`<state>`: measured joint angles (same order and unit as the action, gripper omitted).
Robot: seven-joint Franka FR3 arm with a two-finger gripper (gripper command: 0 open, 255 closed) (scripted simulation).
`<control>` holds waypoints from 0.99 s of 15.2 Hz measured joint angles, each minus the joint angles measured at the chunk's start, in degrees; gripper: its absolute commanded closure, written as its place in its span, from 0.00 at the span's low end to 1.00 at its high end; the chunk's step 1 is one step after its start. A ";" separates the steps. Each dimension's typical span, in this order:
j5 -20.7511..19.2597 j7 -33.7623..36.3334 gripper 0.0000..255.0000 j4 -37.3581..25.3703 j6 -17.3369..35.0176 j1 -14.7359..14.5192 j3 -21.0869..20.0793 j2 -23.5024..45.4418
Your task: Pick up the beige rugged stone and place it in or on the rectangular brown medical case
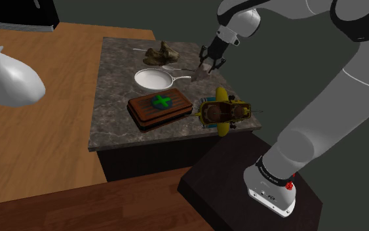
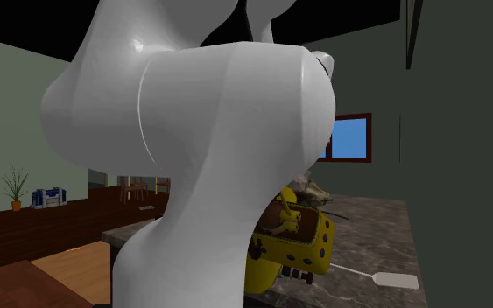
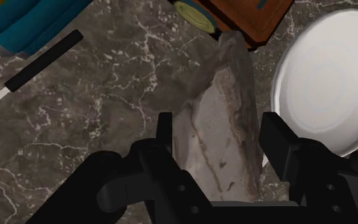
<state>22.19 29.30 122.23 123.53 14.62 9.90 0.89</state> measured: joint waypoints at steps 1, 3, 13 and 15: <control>0.04 1.23 1.00 0.62 0.73 -0.72 -0.69 -0.33; 0.05 4.06 1.00 2.32 2.38 -2.33 -2.30 -1.40; -0.44 18.11 1.00 3.56 7.11 -9.37 -9.81 -2.42; -0.65 20.94 1.00 3.45 8.17 -10.76 -11.30 -2.09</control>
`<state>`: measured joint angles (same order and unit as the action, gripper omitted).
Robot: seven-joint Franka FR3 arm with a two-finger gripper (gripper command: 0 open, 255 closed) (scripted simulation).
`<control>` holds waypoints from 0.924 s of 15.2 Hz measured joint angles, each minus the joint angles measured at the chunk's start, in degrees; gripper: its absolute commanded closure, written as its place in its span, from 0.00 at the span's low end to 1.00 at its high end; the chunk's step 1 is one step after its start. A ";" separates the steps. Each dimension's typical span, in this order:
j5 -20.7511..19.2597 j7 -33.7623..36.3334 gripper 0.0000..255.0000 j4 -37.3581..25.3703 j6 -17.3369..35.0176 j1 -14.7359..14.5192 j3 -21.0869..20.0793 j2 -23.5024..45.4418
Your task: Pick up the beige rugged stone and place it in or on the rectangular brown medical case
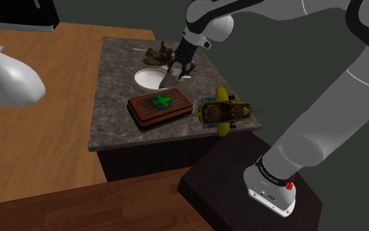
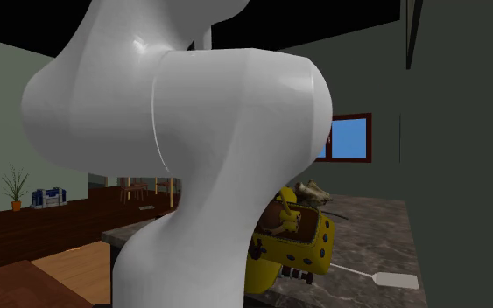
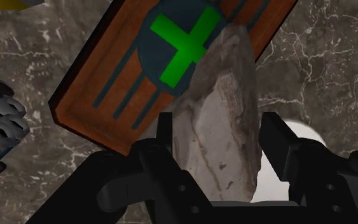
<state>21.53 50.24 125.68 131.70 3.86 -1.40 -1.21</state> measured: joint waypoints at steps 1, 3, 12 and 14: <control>-0.23 1.47 1.00 -0.71 0.23 -0.65 -0.69 0.54; -0.65 4.34 1.00 -0.72 0.91 -1.97 -2.07 0.39; -0.38 7.35 1.00 -0.32 5.91 -4.13 -4.29 3.95; 0.05 6.76 1.00 0.26 7.21 -4.16 -4.34 4.72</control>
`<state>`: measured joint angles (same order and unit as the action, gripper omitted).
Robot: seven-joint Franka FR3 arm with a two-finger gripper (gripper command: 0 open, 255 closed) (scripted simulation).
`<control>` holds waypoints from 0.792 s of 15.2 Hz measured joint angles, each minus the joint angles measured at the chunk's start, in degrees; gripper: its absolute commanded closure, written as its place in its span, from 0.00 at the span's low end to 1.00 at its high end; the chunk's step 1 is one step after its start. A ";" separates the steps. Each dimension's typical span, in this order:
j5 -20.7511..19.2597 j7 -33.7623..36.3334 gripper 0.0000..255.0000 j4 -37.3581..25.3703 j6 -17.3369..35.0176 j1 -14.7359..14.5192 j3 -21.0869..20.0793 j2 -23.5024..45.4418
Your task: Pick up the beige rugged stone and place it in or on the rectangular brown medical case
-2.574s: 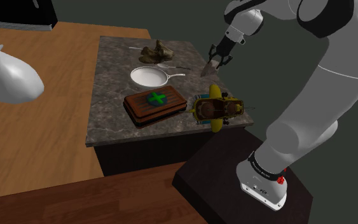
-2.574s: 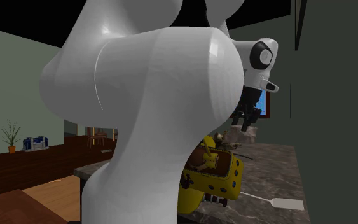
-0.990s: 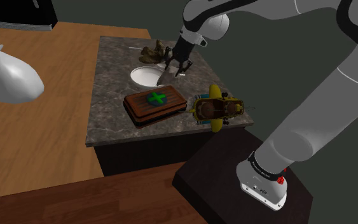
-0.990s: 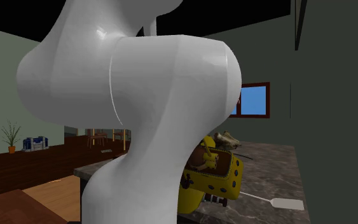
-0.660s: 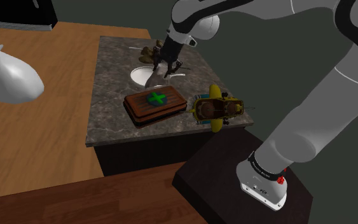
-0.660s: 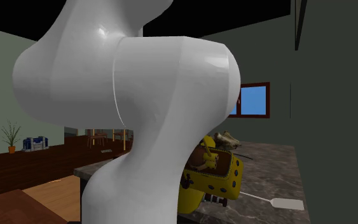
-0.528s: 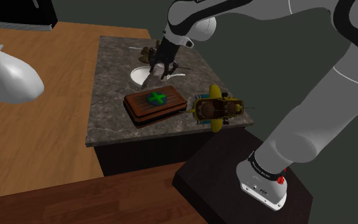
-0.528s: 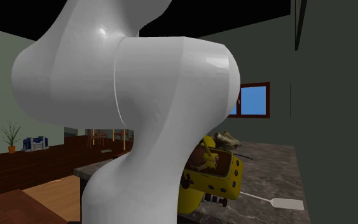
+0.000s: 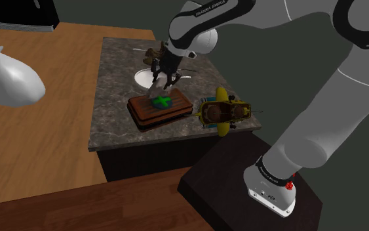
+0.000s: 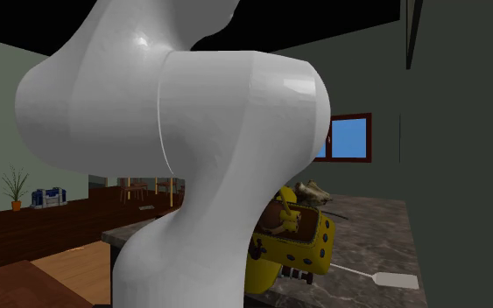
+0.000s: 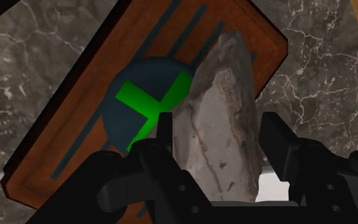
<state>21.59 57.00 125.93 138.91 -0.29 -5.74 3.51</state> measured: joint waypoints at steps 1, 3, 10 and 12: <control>0.26 -0.35 1.00 0.24 0.78 -0.01 -0.04 0.58; 0.72 -0.87 1.00 0.86 2.14 -0.09 -0.16 1.35; 2.55 -3.23 1.00 2.07 6.51 -0.11 -0.59 4.15; 2.56 -3.20 1.00 1.88 6.71 -0.17 -0.66 4.46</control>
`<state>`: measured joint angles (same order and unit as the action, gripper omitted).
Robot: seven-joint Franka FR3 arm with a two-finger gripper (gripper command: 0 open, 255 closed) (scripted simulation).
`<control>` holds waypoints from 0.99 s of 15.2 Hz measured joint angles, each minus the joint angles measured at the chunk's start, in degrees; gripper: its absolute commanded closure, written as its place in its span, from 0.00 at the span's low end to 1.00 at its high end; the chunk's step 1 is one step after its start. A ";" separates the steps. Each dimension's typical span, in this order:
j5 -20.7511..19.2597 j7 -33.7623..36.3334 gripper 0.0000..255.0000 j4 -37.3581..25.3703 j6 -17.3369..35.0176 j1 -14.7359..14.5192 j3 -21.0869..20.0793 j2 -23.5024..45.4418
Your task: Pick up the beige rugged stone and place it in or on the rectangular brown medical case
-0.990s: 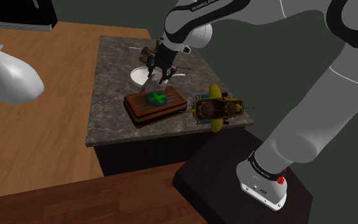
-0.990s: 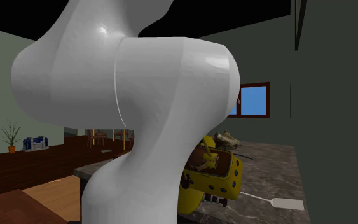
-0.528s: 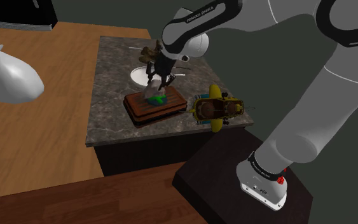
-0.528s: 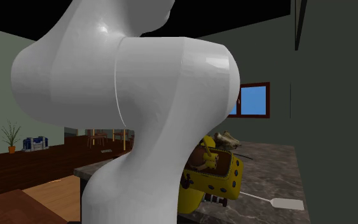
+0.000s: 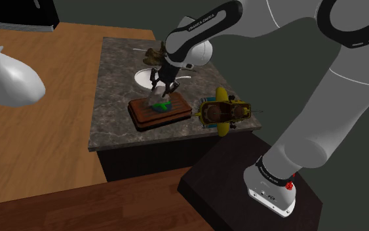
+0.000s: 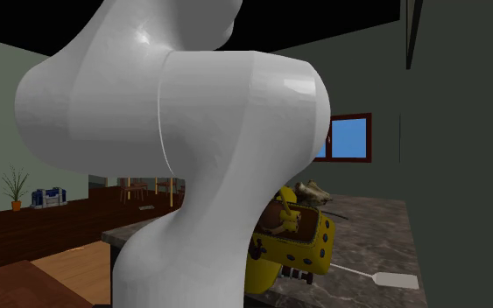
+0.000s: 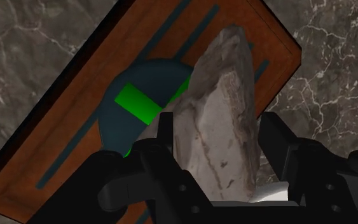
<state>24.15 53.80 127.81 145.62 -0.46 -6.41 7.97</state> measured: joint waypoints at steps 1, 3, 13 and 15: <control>0.02 0.00 1.00 0.05 0.04 -0.01 -0.02 -0.02; 0.04 0.04 1.00 0.05 0.12 -0.05 -0.08 -0.03; -0.45 0.33 0.00 0.78 -1.63 0.35 0.34 -1.81; -1.33 0.97 0.00 0.21 -4.53 0.74 0.80 -4.09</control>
<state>22.81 54.77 128.02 141.09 0.28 -5.60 3.88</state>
